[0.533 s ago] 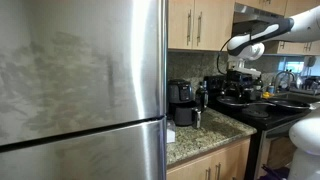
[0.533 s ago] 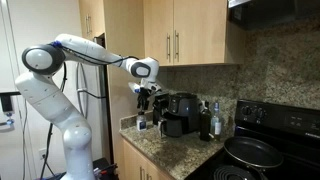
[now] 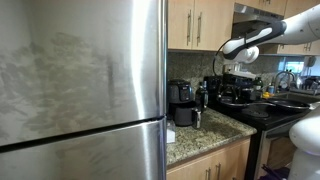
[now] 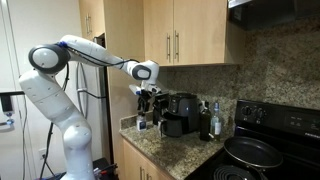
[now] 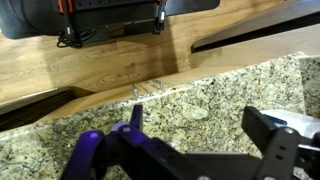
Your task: Push the food basket into the air fryer
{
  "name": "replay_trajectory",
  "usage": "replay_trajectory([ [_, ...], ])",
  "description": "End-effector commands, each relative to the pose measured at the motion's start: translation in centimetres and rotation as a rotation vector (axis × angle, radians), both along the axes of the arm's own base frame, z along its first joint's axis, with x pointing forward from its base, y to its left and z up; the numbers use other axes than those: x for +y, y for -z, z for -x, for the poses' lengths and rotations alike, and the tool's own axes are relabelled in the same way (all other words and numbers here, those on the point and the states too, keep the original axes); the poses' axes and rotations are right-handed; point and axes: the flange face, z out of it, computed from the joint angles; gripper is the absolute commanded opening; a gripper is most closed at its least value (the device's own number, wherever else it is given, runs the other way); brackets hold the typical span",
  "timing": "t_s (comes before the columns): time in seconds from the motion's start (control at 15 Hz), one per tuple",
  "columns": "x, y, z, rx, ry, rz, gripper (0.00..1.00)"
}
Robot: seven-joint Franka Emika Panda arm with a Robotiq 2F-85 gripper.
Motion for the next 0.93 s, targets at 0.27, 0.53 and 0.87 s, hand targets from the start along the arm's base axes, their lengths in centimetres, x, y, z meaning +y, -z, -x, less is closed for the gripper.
replay_trajectory([
  [0.27, 10.2, 11.7, -11.5, -0.105, -0.287, 0.272, 1.0],
  [0.53, 10.5, 13.1, -11.7, -0.12, -0.308, 0.316, 1.0],
  [0.87, 8.6, 15.2, -14.7, -0.213, -0.24, 0.26, 1.0],
])
